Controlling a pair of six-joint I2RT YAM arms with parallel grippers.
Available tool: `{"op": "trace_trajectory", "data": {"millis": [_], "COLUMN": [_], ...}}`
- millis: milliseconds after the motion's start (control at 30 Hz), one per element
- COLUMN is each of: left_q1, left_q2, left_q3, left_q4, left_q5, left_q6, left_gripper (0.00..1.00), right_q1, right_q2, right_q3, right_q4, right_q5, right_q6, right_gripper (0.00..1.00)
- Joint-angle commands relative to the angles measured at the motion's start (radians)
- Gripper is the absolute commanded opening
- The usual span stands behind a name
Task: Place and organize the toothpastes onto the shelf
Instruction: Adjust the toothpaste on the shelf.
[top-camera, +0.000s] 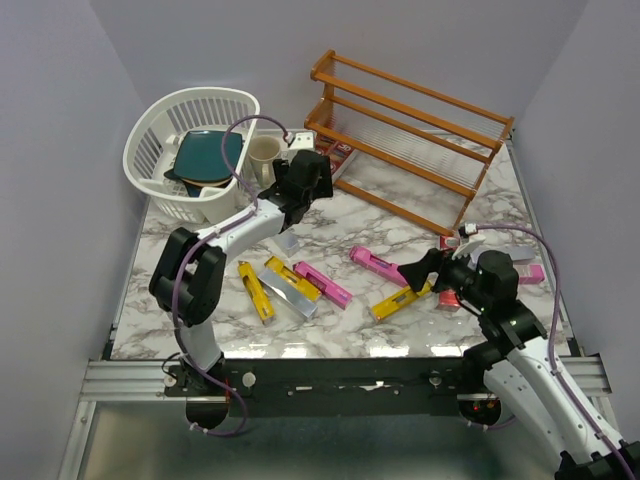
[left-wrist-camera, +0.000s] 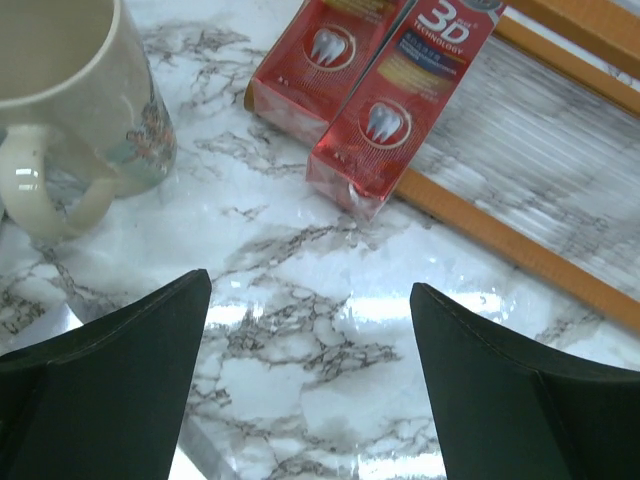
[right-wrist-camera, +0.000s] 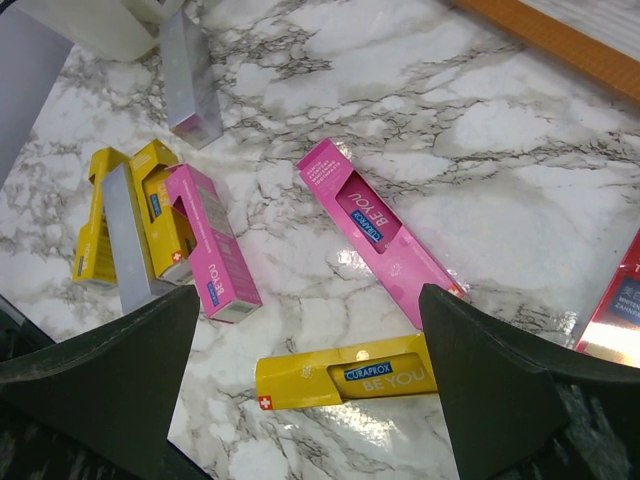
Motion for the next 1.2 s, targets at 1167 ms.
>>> {"op": "trace_trajectory", "data": {"millis": [1167], "left_q1": [0.111], "left_q2": [0.216], "left_q3": [-0.243], "left_q4": [0.758], "left_q5": [0.227], "left_q6": [-0.773], "left_gripper": [0.95], "right_q1": [0.007], "right_q2": [-0.081], "right_q3": [-0.071], "right_q4": [0.107], "right_q5": [0.025], "right_q6": [0.006], "right_gripper": [1.00]}}
